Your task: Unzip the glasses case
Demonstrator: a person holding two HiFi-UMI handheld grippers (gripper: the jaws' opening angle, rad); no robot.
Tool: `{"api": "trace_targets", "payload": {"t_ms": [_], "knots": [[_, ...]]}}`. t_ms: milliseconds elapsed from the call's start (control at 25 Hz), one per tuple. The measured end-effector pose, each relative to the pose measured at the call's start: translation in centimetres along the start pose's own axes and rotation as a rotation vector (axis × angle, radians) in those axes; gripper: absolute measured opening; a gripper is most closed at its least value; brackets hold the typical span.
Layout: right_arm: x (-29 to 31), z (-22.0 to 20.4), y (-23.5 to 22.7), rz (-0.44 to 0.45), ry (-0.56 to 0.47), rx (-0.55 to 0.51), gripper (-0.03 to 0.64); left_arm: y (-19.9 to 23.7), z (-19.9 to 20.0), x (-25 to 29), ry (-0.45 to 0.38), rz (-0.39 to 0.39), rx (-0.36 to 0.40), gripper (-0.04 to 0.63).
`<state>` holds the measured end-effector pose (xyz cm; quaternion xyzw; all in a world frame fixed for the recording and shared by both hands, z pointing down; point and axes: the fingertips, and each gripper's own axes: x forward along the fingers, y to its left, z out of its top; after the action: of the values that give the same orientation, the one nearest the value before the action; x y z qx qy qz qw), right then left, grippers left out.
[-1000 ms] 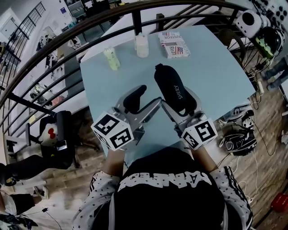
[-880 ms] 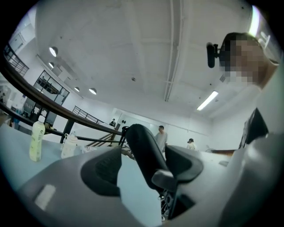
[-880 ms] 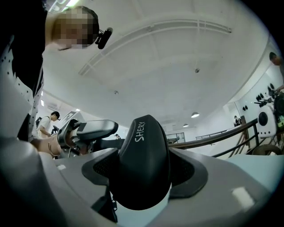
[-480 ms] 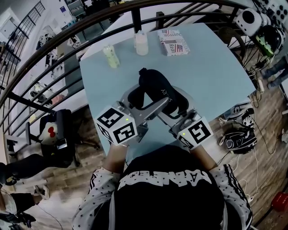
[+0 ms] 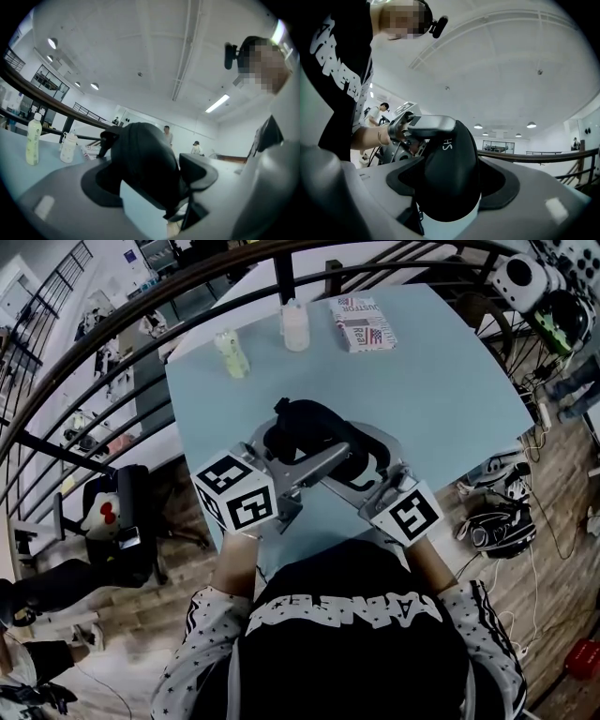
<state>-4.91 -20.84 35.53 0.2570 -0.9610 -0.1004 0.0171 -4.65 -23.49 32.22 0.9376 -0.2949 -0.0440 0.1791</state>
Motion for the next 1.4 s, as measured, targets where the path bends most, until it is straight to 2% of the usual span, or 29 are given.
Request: {"api": "trace_targets", "payload": {"t_ms": [200,520,720,840,960,1080,1120,1240,1400], "knots": [[0.0,-0.4,0.7,0.104,0.036,-0.090,0.348,-0.4,-1.1,0.7,0.046,-0.035,-0.016,0.000],[0.1,-0.7,0.7,0.126,0.052,-0.095,0.348,-0.3,-1.2,0.7,0.046,-0.041,-0.058,0.000],[0.3,-0.7,0.5,0.115,0.071,-0.147,0.357,-0.7,-0.9,0.7,0.029,-0.057,-0.064,0.000],[0.3,-0.3,0.4,0.110,0.048,-0.178,0.360,-0.6,-0.5,0.5,0.012,-0.060,-0.079,0.000],[-0.5,0.6,-0.6,0.065,-0.011,-0.102,0.360,0.7,0.2,-0.2,-0.023,-0.024,-0.094,0.000],[-1.7,0.7,-1.6,0.028,-0.022,-0.064,0.360,2.3,1.4,-1.6,-0.076,0.012,-0.116,0.000],[-2.0,0.6,-1.8,0.020,-0.022,-0.069,0.354,2.8,1.8,-2.0,-0.092,0.023,-0.123,0.000],[-2.3,0.1,-1.5,0.016,-0.022,-0.069,0.268,3.7,2.5,-2.9,-0.112,0.065,-0.109,0.000],[-2.2,-1.7,-0.8,0.011,-0.002,0.034,0.196,4.0,3.1,-3.3,-0.129,0.101,-0.089,0.000]]}}
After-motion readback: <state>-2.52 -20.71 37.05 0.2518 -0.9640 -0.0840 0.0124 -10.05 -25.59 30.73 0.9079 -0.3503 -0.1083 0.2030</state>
